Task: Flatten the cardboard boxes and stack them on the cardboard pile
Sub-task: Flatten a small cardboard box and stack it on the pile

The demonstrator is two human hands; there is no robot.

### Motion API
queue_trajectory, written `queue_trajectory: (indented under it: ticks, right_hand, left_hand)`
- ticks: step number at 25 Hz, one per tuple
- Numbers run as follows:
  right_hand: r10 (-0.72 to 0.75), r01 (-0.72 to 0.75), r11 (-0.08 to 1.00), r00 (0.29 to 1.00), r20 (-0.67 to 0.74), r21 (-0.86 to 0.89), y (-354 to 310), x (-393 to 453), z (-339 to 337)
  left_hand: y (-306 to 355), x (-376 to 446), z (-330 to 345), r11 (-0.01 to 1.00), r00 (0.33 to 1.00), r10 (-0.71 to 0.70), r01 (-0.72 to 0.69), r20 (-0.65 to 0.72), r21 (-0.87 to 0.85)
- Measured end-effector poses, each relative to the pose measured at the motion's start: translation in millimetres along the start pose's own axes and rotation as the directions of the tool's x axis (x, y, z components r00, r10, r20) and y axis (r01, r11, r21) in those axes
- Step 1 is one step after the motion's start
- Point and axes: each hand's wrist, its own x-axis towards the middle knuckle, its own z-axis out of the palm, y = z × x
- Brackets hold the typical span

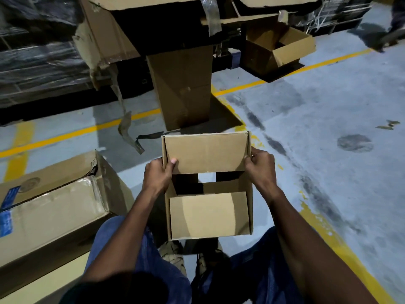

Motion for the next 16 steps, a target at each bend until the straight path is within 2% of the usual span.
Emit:
queue_trajectory:
  ticks: [2, 4, 8, 11, 12, 14, 16]
  right_hand:
    - [0.011, -0.010, 0.999, 1.000, 0.029, -0.040, 0.2, 0.4, 5.1]
    - [0.029, -0.024, 0.997, 0.996, 0.080, -0.070, -0.1, 1.3, 14.2]
    - [-0.003, 0.037, 0.972, 0.989, 0.147, -0.233, -11.2, -1.9, 37.8]
    - [0.010, 0.028, 0.971, 0.988, 0.157, -0.237, -26.2, -11.9, 46.4]
    - [0.008, 0.025, 0.970, 0.991, 0.134, -0.243, -30.7, -14.3, 47.6]
    - [0.012, -0.013, 0.961, 1.000, -0.007, -0.278, -39.2, -20.4, 52.5]
    - [0.117, -0.135, 0.975, 0.987, -0.106, -0.178, -43.9, -25.6, 61.3]
  left_hand:
    - [-2.9, -4.2, -10.9, 0.994, 0.998, 0.011, -0.017, 0.061, 0.112]
    - [-6.5, -7.6, -21.2, 0.976, 0.999, 0.008, -0.019, 0.050, 0.215]
    - [-18.9, -5.3, -18.9, 0.940, 0.987, -0.146, 0.158, -0.062, 0.304]
    - [-24.4, 1.7, -6.9, 0.920, 0.963, -0.257, 0.271, -0.086, 0.282]
    - [-23.9, 4.7, -4.5, 0.915, 0.955, -0.280, 0.296, -0.096, 0.276]
    - [-21.3, 9.0, -0.7, 0.903, 0.941, -0.322, 0.339, -0.107, 0.263]
    - [-18.7, 11.9, 3.7, 0.900, 0.930, -0.352, 0.368, -0.111, 0.232]
